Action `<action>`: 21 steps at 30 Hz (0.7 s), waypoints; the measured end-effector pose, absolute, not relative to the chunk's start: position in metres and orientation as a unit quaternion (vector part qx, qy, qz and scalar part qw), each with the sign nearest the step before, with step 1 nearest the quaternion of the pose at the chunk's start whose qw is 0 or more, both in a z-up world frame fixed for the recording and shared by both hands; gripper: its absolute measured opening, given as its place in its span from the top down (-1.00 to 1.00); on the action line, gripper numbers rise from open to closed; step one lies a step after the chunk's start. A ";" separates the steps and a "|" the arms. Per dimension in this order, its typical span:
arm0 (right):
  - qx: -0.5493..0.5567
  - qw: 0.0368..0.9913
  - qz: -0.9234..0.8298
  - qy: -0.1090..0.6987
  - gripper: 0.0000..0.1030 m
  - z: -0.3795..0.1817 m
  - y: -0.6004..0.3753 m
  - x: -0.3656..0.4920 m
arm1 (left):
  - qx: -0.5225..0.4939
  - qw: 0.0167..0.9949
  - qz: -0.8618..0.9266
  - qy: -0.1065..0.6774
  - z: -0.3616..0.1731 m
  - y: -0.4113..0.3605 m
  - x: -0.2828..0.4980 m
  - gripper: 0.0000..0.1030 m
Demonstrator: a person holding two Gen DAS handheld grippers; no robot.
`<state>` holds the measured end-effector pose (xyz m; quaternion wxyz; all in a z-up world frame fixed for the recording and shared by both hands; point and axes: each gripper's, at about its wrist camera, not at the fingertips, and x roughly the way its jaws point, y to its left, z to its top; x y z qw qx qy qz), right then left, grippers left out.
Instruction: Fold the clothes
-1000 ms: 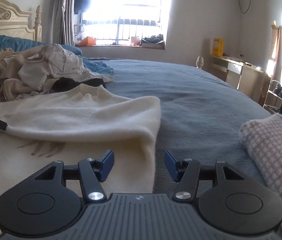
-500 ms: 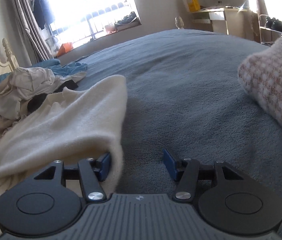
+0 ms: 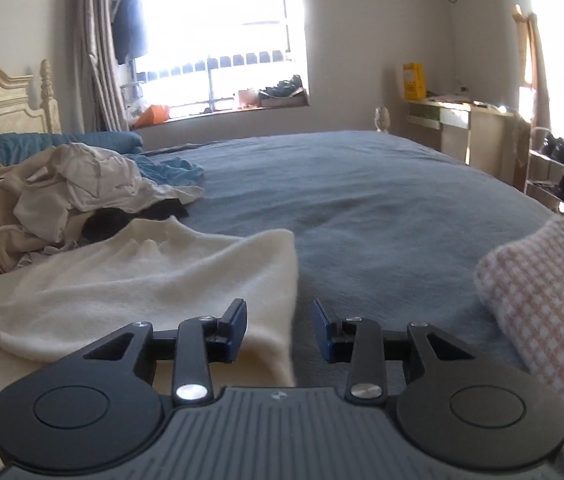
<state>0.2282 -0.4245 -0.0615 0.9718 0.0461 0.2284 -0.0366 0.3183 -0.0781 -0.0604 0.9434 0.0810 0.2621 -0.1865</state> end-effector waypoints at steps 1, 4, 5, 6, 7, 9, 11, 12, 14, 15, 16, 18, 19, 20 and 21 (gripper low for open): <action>0.034 0.974 -0.022 0.222 0.25 -0.060 -0.416 0.236 | 0.085 0.940 -0.187 0.273 -0.066 -0.086 0.324 -0.15; -0.003 0.964 -0.012 0.266 0.26 -0.086 -0.410 0.260 | 0.095 0.929 -0.166 0.318 -0.092 -0.091 0.337 -0.15; -0.022 0.951 -0.026 0.308 0.26 -0.105 -0.416 0.266 | 0.097 0.925 -0.155 0.332 -0.101 -0.089 0.340 -0.17; -0.021 0.941 -0.033 0.336 0.26 -0.123 -0.426 0.266 | 0.085 0.925 -0.153 0.337 -0.107 -0.083 0.342 -0.20; 0.024 0.948 -0.019 0.318 0.26 -0.130 -0.441 0.257 | 0.066 0.926 -0.161 0.334 -0.109 -0.074 0.342 -0.21; 0.076 0.948 -0.015 0.308 0.26 -0.119 -0.456 0.246 | 0.047 0.926 -0.172 0.333 -0.109 -0.063 0.343 -0.22; 0.087 0.952 -0.018 0.292 0.27 -0.103 -0.458 0.237 | 0.050 0.926 -0.174 0.333 -0.106 -0.061 0.341 -0.22; 0.074 0.956 -0.023 0.281 0.27 -0.093 -0.453 0.234 | 0.053 0.926 -0.172 0.331 -0.104 -0.061 0.339 -0.22; 0.035 0.970 -0.037 0.239 0.28 -0.066 -0.437 0.224 | 0.060 0.930 -0.163 0.324 -0.099 -0.060 0.336 -0.24; 0.029 0.975 -0.032 0.219 0.28 -0.053 -0.431 0.221 | 0.061 0.932 -0.161 0.320 -0.097 -0.060 0.335 -0.24; 0.031 0.979 -0.025 0.201 0.28 -0.044 -0.426 0.219 | 0.059 0.933 -0.158 0.317 -0.096 -0.058 0.335 -0.24; 0.028 0.982 0.006 0.187 0.28 -0.035 -0.415 0.227 | 0.056 0.937 -0.153 0.309 -0.093 -0.058 0.334 -0.24; 0.026 0.983 0.021 0.180 0.28 -0.032 -0.409 0.232 | 0.056 0.939 -0.153 0.303 -0.092 -0.059 0.333 -0.24; 0.022 0.980 0.028 0.194 0.29 -0.040 -0.406 0.241 | 0.058 0.941 -0.155 0.297 -0.091 -0.061 0.331 -0.24; 0.017 0.977 0.035 0.209 0.31 -0.048 -0.403 0.251 | 0.061 0.942 -0.159 0.290 -0.091 -0.063 0.329 -0.25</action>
